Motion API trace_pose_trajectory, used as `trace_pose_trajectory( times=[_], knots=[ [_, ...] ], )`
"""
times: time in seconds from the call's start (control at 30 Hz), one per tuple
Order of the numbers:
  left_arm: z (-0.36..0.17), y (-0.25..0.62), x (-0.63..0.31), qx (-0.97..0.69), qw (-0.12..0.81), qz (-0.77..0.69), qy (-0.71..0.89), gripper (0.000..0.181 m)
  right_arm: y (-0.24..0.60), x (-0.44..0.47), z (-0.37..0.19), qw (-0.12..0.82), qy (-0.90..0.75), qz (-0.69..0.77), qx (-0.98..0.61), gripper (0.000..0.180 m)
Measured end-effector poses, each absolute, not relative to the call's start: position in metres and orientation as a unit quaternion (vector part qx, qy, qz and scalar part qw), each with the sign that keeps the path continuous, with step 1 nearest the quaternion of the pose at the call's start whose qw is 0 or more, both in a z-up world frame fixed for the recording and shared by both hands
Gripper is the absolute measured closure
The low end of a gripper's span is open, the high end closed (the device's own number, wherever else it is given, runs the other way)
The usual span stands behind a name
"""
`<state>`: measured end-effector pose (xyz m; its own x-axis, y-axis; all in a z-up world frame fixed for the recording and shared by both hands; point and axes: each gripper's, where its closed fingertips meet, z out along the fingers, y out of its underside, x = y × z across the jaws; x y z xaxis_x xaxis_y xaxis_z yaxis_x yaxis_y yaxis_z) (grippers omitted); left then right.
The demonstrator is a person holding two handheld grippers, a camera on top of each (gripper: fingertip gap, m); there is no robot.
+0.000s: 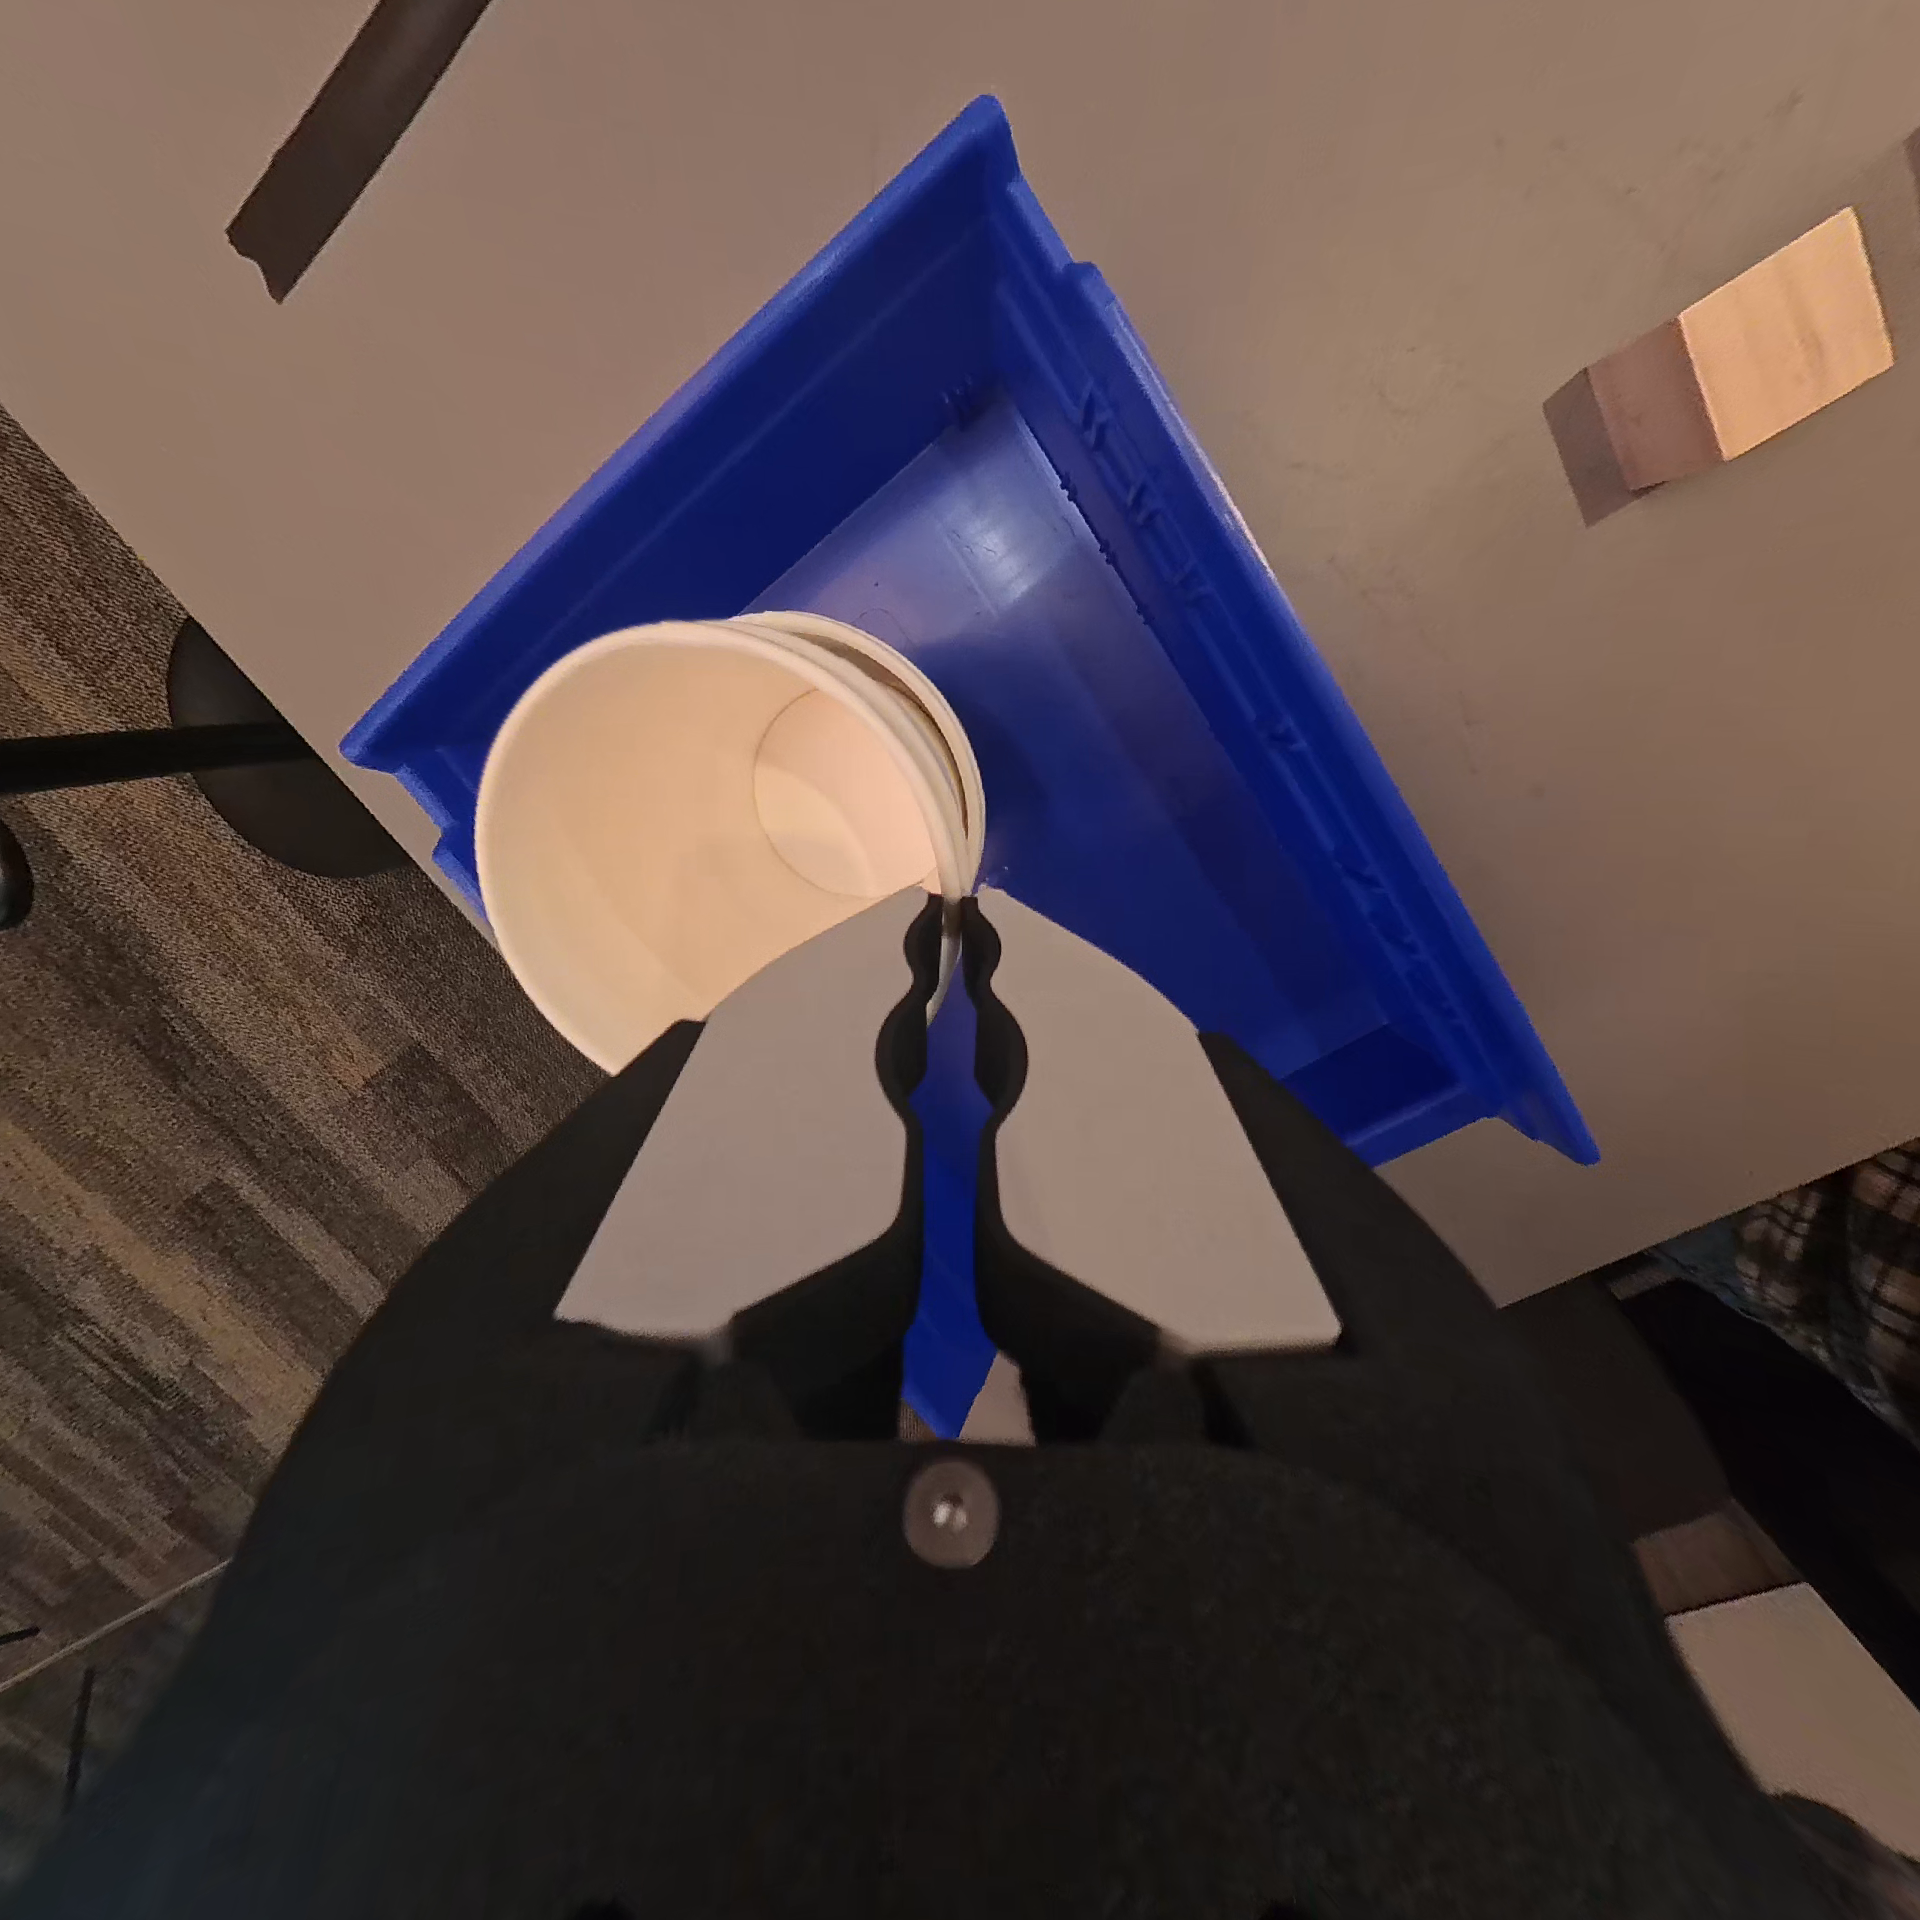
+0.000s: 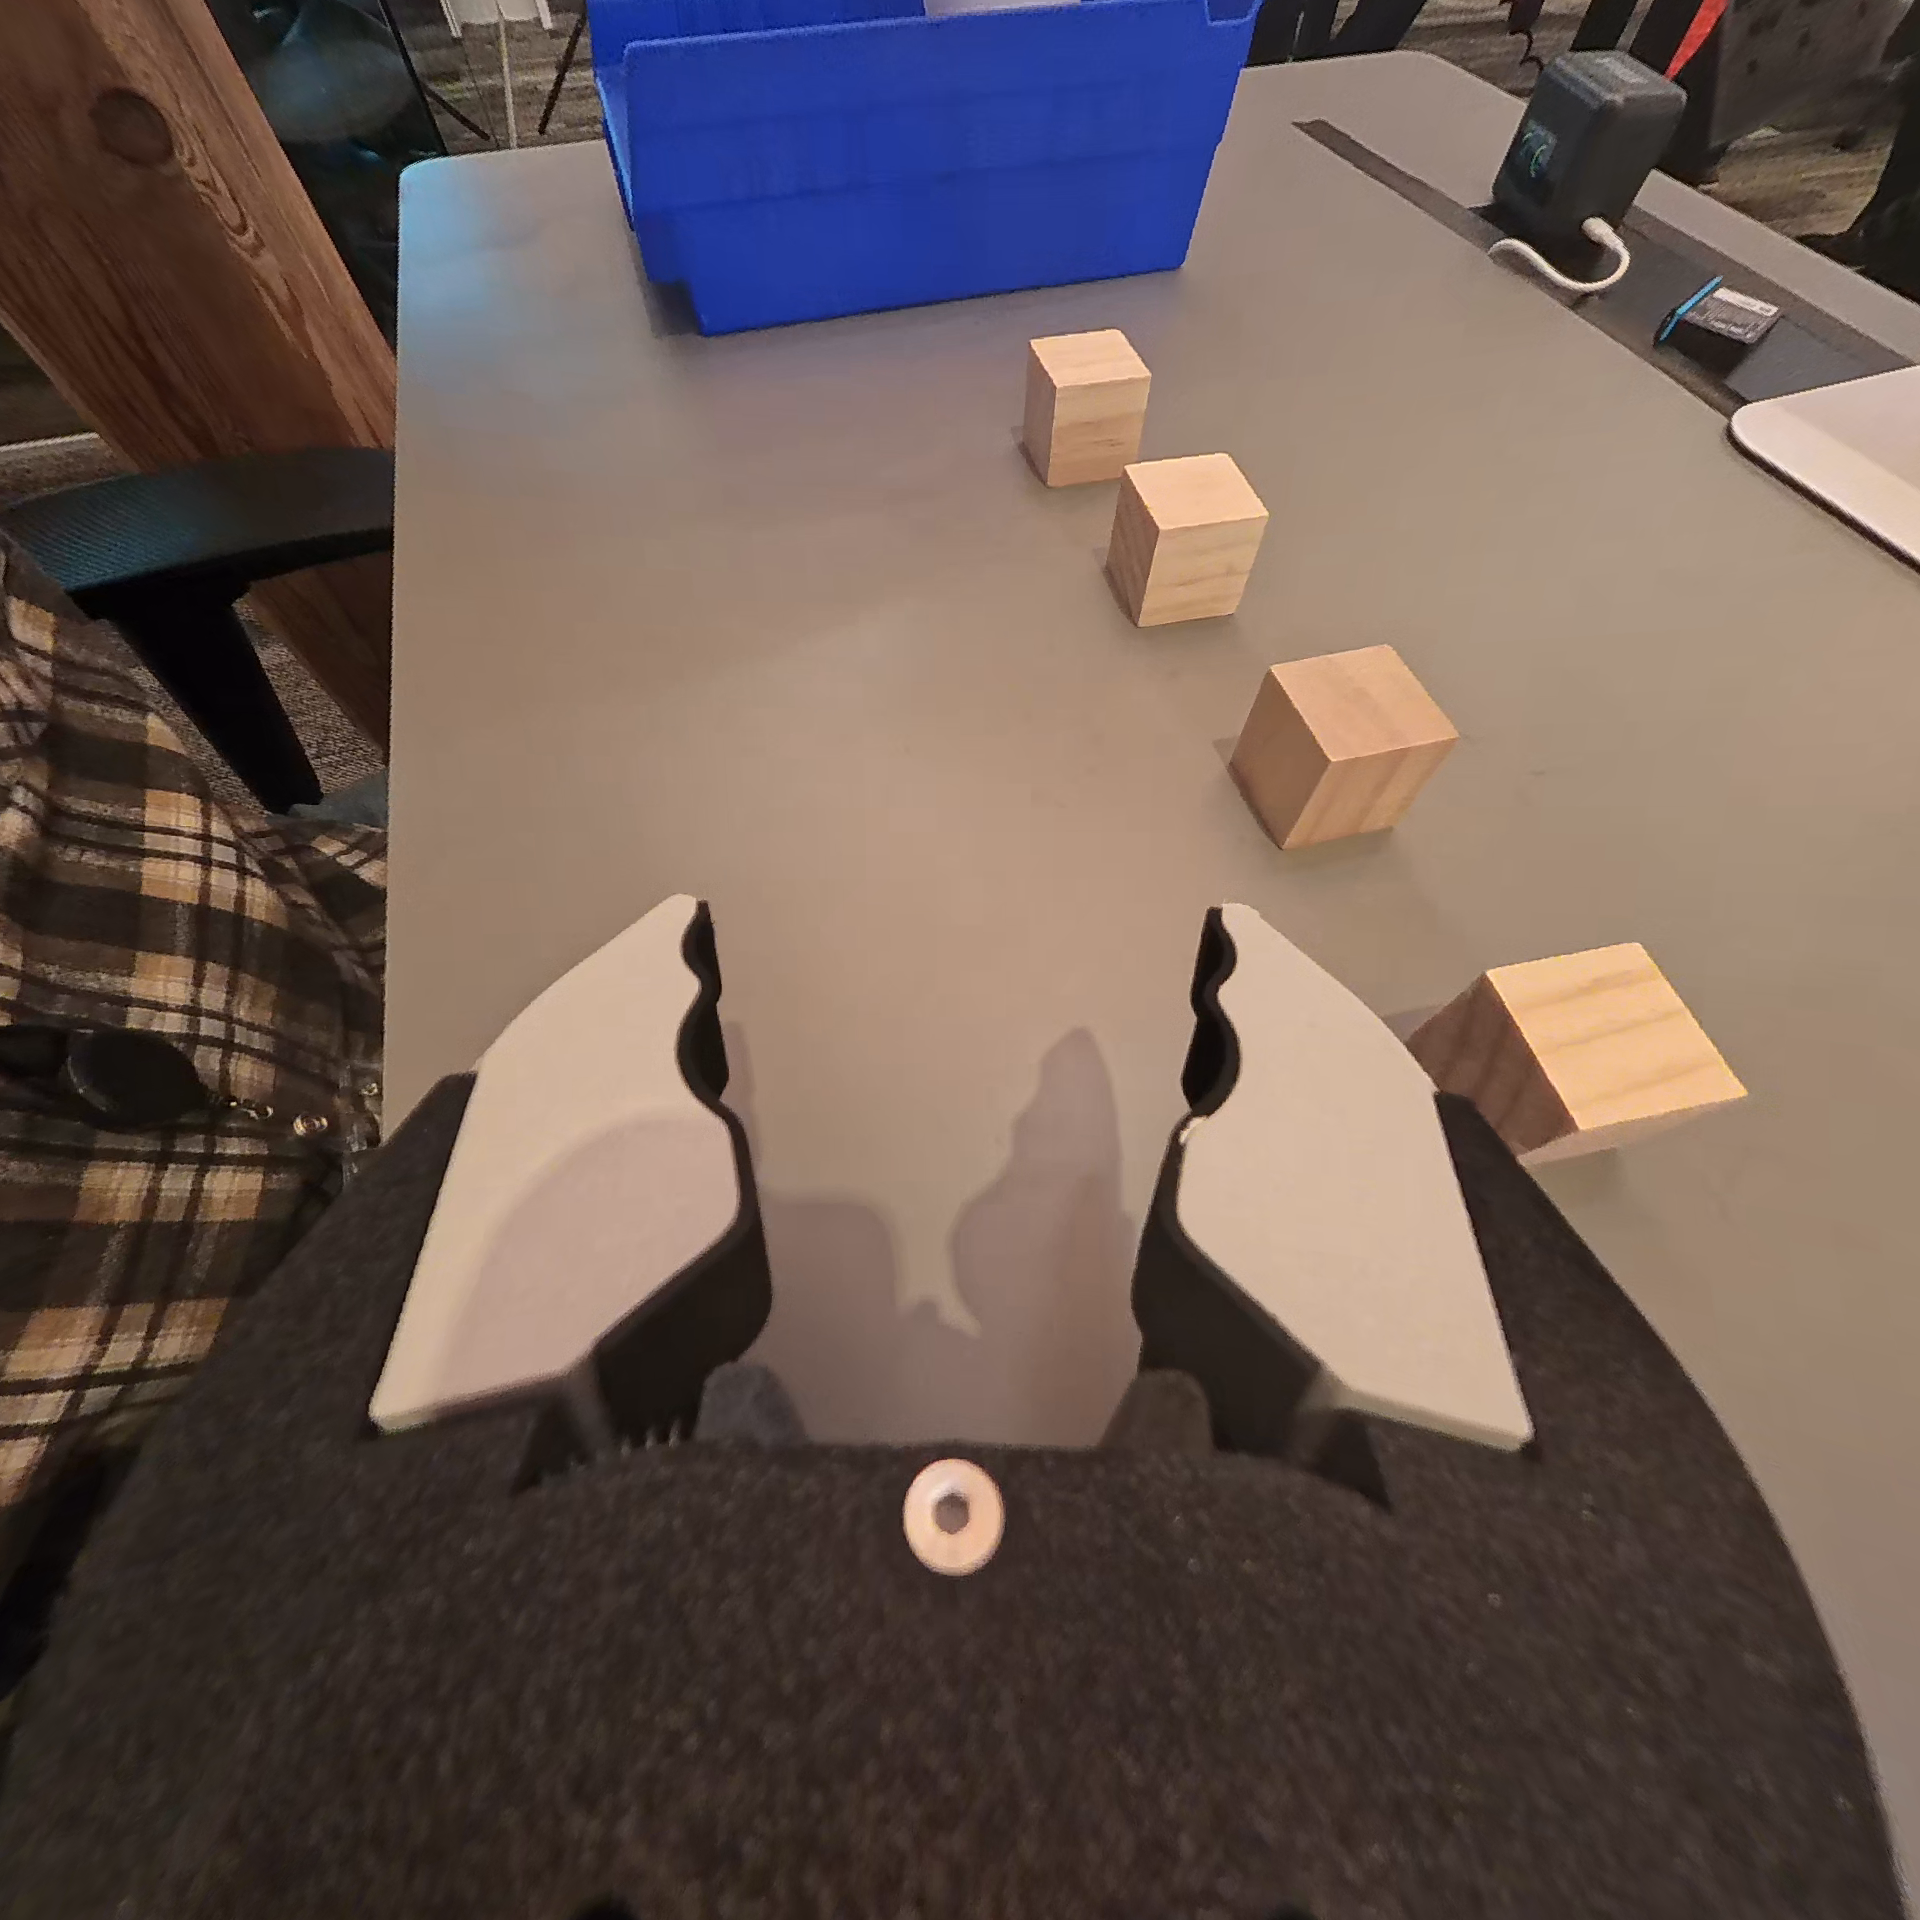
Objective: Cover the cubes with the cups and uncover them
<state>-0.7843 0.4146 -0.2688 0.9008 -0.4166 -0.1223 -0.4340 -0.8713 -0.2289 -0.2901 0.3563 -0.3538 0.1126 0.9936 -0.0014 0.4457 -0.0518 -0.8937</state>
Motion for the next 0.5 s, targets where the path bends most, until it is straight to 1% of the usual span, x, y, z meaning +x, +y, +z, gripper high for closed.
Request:
trace_pose_trajectory(
  times=[0.17, 0.5],
  knots=[
    [-0.267, 0.416, -0.783, -0.966, 0.130, 0.035, 0.221, 0.178, 0.357, -0.288, -0.354, 0.391, -0.566, 0.349, -0.637, 0.093],
    [-0.244, 0.417, -0.788, -0.961, 0.149, 0.070, 0.221, 0.177, 0.357, -0.292, -0.354, 0.392, -0.566, 0.352, -0.634, 0.093]
  ],
)
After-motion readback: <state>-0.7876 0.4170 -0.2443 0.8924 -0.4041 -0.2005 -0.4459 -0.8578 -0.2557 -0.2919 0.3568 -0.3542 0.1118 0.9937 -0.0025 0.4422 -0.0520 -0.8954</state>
